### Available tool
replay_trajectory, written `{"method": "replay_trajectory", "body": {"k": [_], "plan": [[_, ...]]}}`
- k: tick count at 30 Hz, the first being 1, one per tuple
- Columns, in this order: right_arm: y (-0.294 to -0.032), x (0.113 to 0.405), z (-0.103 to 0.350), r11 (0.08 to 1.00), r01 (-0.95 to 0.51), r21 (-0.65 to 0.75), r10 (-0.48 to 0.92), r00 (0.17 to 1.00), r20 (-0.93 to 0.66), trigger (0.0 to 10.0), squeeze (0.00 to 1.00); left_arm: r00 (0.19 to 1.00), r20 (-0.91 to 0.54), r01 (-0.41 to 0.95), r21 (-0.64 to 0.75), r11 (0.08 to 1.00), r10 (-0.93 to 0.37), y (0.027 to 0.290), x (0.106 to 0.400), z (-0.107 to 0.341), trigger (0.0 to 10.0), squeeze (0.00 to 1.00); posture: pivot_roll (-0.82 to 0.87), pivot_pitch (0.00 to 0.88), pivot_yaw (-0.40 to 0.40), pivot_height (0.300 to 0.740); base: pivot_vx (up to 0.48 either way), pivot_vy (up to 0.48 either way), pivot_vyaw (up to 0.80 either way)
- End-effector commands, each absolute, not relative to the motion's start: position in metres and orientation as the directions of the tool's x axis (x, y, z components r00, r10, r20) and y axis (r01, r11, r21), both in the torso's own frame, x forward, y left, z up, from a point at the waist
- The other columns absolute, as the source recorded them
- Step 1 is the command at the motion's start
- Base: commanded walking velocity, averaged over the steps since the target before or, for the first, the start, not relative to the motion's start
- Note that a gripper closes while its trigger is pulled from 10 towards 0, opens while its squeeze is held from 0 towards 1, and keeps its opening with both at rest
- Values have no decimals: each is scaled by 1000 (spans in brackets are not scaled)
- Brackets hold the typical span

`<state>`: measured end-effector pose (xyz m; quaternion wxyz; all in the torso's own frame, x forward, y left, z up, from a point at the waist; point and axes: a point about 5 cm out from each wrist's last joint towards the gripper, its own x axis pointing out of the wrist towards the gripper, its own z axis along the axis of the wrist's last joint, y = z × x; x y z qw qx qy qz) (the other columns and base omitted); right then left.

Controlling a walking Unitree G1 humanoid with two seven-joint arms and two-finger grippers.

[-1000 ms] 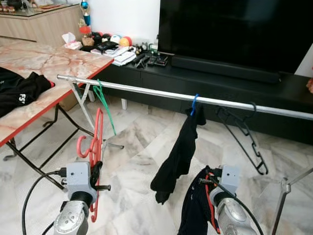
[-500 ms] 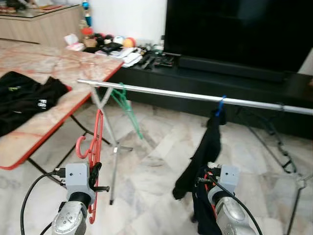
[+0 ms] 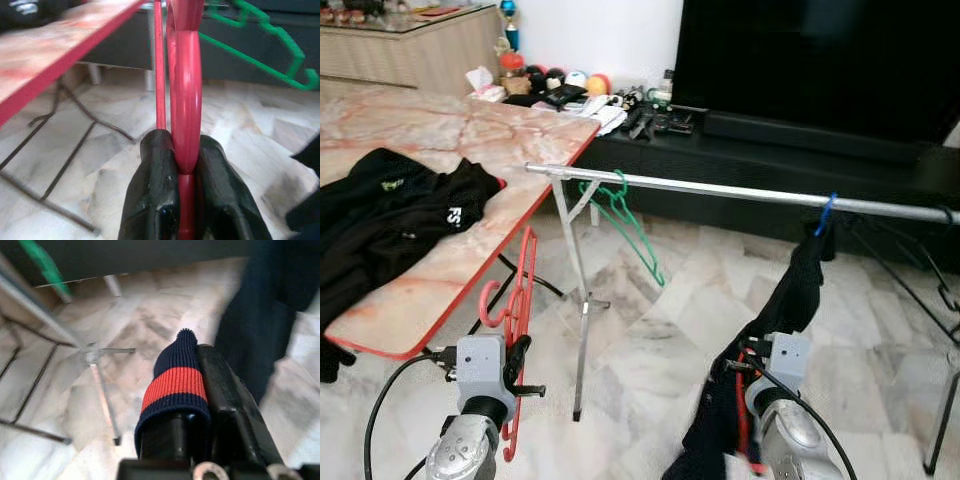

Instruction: Hang hanger

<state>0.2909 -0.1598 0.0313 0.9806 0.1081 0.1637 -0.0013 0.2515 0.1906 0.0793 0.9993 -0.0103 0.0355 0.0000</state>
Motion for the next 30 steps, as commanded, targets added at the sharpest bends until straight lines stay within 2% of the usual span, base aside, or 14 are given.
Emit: {"method": "replay_trajectory", "body": {"k": [1, 3, 10, 14, 19, 24, 26, 30], "plan": [[-170, 291, 33, 978, 65, 197, 2, 947, -321, 10000, 0, 996, -68, 63, -36, 997, -65, 180, 253, 82, 10000, 0, 62, 36, -9, 740, 0, 0, -800], [-170, 292, 33, 978, 64, 197, 2, 947, -321, 10000, 0, 994, -71, 75, -40, 996, -78, 179, 252, 81, 10000, 0, 62, 36, -9, 740, 0, 0, -800], [-167, 292, 33, 979, 51, 198, 15, 947, -320, 10000, 0, 993, -75, 88, -40, 995, -91, 179, 250, 81, 10000, 0, 65, 39, -8, 740, 0, 0, 0], [-166, 292, 32, 979, 46, 197, 20, 946, -323, 10000, 0, 993, -75, 92, -34, 995, -94, 179, 250, 80, 10000, 0, 65, 42, -7, 740, 0, 0, -800], [-165, 292, 32, 979, 44, 199, 23, 945, -325, 10000, 0, 992, -75, 103, -34, 994, -105, 178, 249, 81, 10000, 0, 67, 42, -6, 740, 0, 0, 0], [-165, 292, 32, 979, 45, 200, 23, 945, -325, 10000, 0, 991, -69, 117, -27, 993, -118, 176, 250, 82, 10000, 0, 65, 42, -4, 740, 0, 0, -800], [-165, 291, 32, 979, 46, 201, 23, 945, -325, 10000, 0, 989, -84, 125, 11, 992, -124, 175, 250, 81, 10000, 0, 65, 42, -5, 740, 0, 0, 0], [-165, 292, 32, 979, 44, 201, 25, 945, -325, 10000, 0, 989, -73, 126, -4, 992, -126, 174, 250, 82, 10000, 0, 67, 41, -6, 740, 0, -467, 0]]}}
